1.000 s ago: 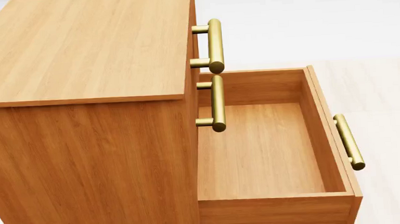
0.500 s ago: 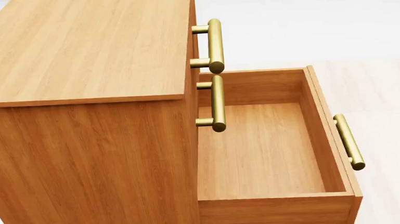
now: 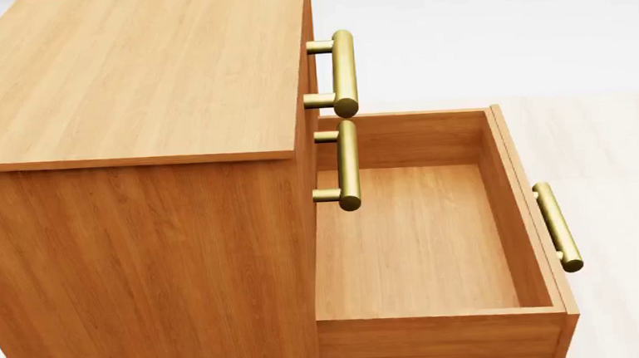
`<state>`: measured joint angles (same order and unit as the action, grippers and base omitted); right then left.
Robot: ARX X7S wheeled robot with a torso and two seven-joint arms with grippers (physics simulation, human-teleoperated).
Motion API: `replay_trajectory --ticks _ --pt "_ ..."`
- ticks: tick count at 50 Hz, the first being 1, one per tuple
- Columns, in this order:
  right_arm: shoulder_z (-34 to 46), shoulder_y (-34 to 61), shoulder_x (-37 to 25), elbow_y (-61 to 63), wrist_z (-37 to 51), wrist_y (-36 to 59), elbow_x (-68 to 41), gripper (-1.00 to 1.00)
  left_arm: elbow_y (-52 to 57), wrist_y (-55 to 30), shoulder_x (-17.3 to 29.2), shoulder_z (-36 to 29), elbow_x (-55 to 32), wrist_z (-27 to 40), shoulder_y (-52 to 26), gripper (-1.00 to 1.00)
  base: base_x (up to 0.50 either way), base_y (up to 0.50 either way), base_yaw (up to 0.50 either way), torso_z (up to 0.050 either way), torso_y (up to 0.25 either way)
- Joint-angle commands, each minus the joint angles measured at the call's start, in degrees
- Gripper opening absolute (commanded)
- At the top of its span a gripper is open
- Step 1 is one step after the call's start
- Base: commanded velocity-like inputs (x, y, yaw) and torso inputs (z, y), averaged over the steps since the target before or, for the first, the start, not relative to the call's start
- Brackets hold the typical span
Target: Put the bowl in the bottom drawer of the cabinet and close it.
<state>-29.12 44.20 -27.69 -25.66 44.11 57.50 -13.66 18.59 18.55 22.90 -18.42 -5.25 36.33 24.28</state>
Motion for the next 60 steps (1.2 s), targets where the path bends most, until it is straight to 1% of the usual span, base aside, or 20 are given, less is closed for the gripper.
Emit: replay_trajectory --ticks 1,15,37,45,49,52,56,60 --pt "-2.18 0.32 -0.23 -2.20 -0.33 0.30 -1.04 1.00 -0.34 0.23 0.12 -0.13 -0.09 0.06 -0.20 1.00 0.00 0.00 0.00 0.000 0.000" --pt "-3.06 0.55 -0.98 -7.20 -0.97 -2.16 -0.94 1.00 -0.19 0.17 0.29 -0.25 -0.14 0.30 -0.17 1.00 0.00 0.00 0.00 0.000 0.000" --pt "-5.67 0.67 -1.71 -13.52 0.58 -5.43 -0.50 1.00 -0.16 0.18 0.46 -0.54 -0.11 0.60 -0.24 1.00 0.00 0.00 0.00 0.000 0.000" --pt "-6.20 1.60 -2.02 -16.72 -0.28 -6.12 -0.96 1.00 0.07 -0.21 0.50 -0.64 -0.02 0.78 -0.37 1.00 0.00 0.00 0.00 0.000 0.000" --pt "-5.07 2.00 -2.28 -17.94 -1.55 -6.36 -0.76 1.00 0.30 -0.39 0.58 -0.69 0.01 0.86 -0.33 1.00 0.00 0.00 0.00 0.000 0.000" --pt "-3.44 1.85 -2.41 -17.56 -3.19 -5.73 -0.59 1.00 -0.17 0.03 0.55 -0.76 0.00 0.82 -0.40 1.00 0.00 0.00 0.00 0.000 0.000" --pt "-3.49 2.04 -2.52 -17.94 -5.18 -4.22 -1.68 1.00 -0.15 0.21 0.62 -0.77 -0.02 0.90 -0.26 1.00 0.00 0.00 0.00 0.000 0.000" --pt "-3.90 1.85 -2.40 -18.15 -5.04 -4.66 -1.78 1.00 0.34 0.01 0.74 -0.76 -0.02 1.06 0.00 1.00 0.00 0.00 0.00 0.000 0.000"
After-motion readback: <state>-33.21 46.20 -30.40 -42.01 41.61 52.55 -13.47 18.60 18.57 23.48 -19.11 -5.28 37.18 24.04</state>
